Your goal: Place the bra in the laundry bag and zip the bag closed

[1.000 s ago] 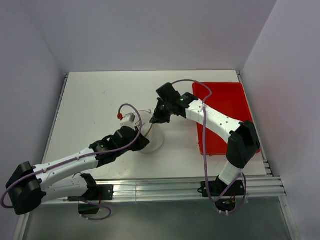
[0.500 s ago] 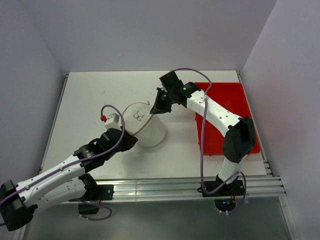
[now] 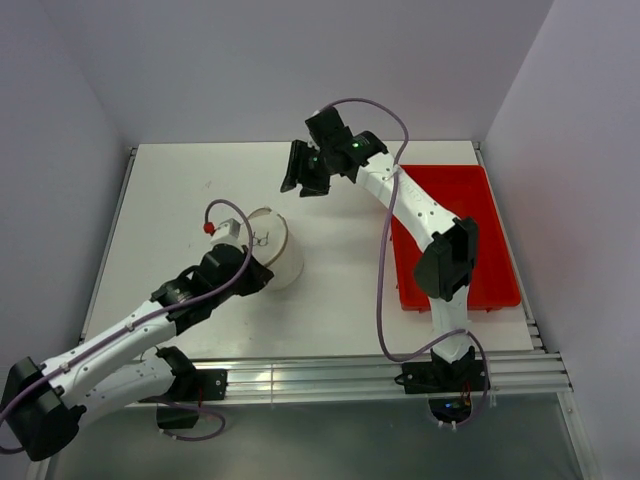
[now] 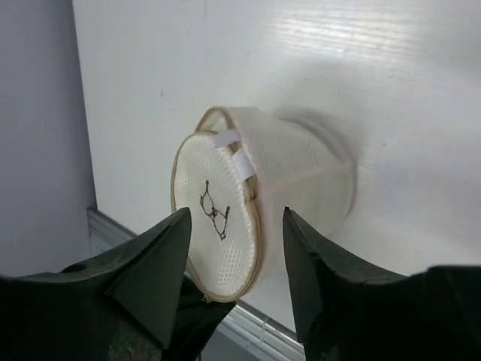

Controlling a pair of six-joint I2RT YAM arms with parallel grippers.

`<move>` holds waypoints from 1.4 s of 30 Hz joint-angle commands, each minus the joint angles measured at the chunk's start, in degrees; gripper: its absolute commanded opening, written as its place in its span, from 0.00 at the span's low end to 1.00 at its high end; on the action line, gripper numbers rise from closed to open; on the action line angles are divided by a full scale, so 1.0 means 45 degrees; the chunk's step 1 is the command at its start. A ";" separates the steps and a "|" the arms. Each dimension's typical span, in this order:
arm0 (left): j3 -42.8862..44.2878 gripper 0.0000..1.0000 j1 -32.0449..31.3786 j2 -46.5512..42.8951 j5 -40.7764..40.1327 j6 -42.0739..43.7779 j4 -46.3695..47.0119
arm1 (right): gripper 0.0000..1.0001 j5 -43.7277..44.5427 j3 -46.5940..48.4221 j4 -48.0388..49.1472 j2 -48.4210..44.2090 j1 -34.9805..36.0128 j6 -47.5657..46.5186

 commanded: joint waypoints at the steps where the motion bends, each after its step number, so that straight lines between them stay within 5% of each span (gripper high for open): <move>1: 0.0716 0.00 -0.0039 0.0626 0.0818 0.0583 0.1131 | 0.61 0.1425 0.0246 -0.0364 -0.0759 -0.0107 0.0067; 5: 0.1010 0.00 -0.0039 0.1739 0.1267 0.0661 0.1972 | 0.61 0.1486 -0.1251 0.0137 -0.2143 0.0282 0.0573; 11: 0.1303 0.00 -0.0039 0.2171 0.1307 0.0856 0.2266 | 0.59 0.0744 -0.8352 0.3318 -0.6669 0.1024 0.2720; 15: 0.1342 0.00 -0.0020 0.2269 0.1385 0.0973 0.2364 | 0.59 0.0626 -1.0786 0.4789 -0.7869 0.1533 0.3953; 33: 0.1382 0.00 -0.0039 0.2328 0.1444 0.1071 0.2383 | 0.59 0.1564 -1.1257 0.6841 -0.6191 0.2354 0.6902; 42: 0.1265 0.00 -0.0039 0.2152 0.1541 0.1110 0.2383 | 0.47 0.1818 -1.1024 0.7193 -0.5449 0.2471 0.7235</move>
